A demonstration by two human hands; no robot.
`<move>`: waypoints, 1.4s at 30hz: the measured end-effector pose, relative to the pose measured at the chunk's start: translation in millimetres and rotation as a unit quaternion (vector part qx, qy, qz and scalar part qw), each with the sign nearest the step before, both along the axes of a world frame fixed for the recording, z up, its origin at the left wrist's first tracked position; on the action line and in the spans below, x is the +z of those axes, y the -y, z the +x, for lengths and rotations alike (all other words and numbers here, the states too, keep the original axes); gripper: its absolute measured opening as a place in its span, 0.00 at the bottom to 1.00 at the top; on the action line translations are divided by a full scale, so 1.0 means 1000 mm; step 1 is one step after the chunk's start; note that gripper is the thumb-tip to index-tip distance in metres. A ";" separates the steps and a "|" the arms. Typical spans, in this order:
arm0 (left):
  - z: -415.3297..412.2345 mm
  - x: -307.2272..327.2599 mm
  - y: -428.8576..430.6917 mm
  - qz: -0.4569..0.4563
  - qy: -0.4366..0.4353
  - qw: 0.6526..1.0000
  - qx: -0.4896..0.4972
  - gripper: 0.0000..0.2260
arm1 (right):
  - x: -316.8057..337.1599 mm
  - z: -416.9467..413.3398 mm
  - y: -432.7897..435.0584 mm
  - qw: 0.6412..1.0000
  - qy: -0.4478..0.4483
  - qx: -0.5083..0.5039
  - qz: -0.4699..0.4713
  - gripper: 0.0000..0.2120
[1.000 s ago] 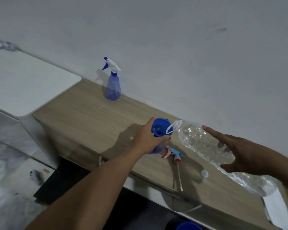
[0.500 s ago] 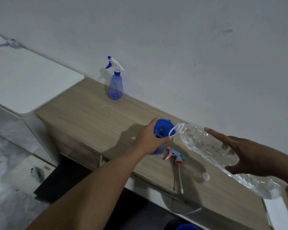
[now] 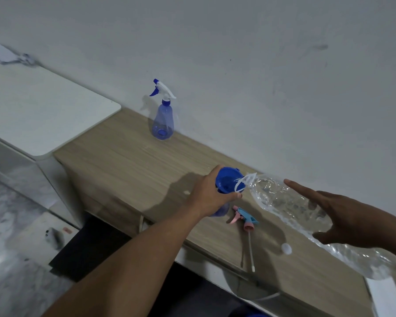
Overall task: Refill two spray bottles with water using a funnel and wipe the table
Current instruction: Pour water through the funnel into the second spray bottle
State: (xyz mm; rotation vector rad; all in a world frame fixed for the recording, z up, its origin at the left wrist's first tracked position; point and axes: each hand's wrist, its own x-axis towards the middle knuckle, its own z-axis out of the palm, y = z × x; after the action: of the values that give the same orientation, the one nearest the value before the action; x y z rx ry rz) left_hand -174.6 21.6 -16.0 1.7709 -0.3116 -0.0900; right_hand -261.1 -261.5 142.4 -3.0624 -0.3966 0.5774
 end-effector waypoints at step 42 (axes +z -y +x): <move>-0.001 -0.003 0.000 0.014 -0.002 1.000 0.010 0.27 | -0.060 -0.015 -0.012 0.981 0.119 -0.040 0.149 0.59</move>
State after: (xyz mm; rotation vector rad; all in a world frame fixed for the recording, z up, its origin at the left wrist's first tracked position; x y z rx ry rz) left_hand -175.4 21.4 -19.1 1.8008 -0.2899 -0.0837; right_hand -276.6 -249.2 82.6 -2.8429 -0.3253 0.1315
